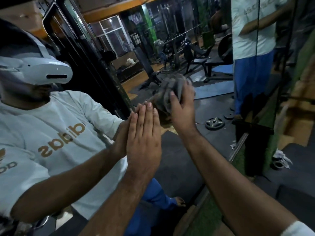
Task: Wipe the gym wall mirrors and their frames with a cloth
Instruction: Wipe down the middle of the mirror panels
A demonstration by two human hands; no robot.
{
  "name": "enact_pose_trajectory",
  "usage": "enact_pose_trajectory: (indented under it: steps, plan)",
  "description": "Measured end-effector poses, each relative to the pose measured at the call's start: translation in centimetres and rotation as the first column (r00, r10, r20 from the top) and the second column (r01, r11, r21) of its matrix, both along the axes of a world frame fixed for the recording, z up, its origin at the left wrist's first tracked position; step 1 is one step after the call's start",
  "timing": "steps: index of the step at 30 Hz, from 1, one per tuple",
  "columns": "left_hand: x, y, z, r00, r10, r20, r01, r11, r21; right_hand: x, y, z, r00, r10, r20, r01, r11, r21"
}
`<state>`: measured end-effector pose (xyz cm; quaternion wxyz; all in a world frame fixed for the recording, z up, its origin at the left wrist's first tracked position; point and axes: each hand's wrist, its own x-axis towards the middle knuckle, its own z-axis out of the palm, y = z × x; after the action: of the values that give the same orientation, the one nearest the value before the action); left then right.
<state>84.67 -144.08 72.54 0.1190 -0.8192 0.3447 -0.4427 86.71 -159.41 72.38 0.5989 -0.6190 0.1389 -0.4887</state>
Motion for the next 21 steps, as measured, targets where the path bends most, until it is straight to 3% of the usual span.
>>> enact_pose_trajectory:
  steps: [2, 4, 6, 7, 9, 10, 11, 13, 15, 17, 19, 21]
  plan:
    - [-0.4, 1.1, -0.4, 1.000, 0.001, -0.002, -0.001, 1.000, -0.003, -0.5, 1.6, 0.2, 0.995, 0.011, 0.098, 0.028, 0.923, -0.384]
    - [-0.9, 2.2, -0.8, 1.000, 0.007, -0.013, -0.007, 1.000, 0.012, -0.3, 2.3, -2.2, 0.994, -0.041, 0.104, 0.086, 0.874, -0.478]
    - [-1.0, 3.2, -1.3, 1.000, 0.002, -0.015, -0.002, 1.000, 0.031, 0.0, 3.0, -5.8, 0.994, -0.112, 0.019, 0.113, 0.951, -0.289]
    - [-1.0, 3.7, -1.5, 1.000, -0.005, -0.020, 0.005, 0.999, 0.037, 0.2, 3.3, -7.2, 0.993, -0.108, -0.039, 0.105, 0.992, -0.075]
    - [-1.0, 4.4, -1.8, 1.000, -0.016, -0.024, 0.017, 0.998, 0.055, 0.7, 3.7, -8.4, 0.994, -0.035, -0.107, 0.070, 0.936, 0.344]
    - [-1.0, 4.7, -1.9, 0.999, -0.024, -0.021, 0.025, 0.998, 0.062, 0.9, 4.2, -7.9, 0.995, -0.010, -0.104, 0.052, 0.912, 0.407]
    - [-1.0, 4.9, -1.9, 0.999, -0.034, -0.020, 0.035, 0.997, 0.065, 0.4, 5.2, -6.5, 0.996, 0.007, -0.091, 0.027, 0.929, 0.370]
    - [-1.1, 5.2, -2.0, 0.999, -0.043, -0.014, 0.044, 0.997, 0.063, -1.2, 7.2, -3.5, 1.000, 0.016, -0.008, -0.015, 0.992, 0.124]
    - [-1.0, 5.4, -2.2, 0.999, -0.044, 0.002, 0.044, 0.996, 0.072, -2.1, 7.8, -2.3, 0.997, 0.040, 0.068, -0.032, 0.993, -0.112]
    - [-1.0, 5.4, -2.3, 0.999, -0.049, 0.006, 0.048, 0.995, 0.084, -2.1, 7.2, -3.9, 0.998, -0.007, 0.070, 0.023, 0.973, -0.230]
    - [-1.1, 5.5, -2.6, 0.999, -0.054, -0.005, 0.054, 0.996, 0.073, -2.2, 7.0, -7.1, 0.997, -0.079, -0.001, 0.076, 0.970, -0.232]
    - [-1.1, 5.3, -2.7, 0.999, -0.040, -0.020, 0.041, 0.997, 0.068, -1.8, 7.0, -8.8, 0.994, -0.062, -0.094, 0.071, 0.993, 0.091]
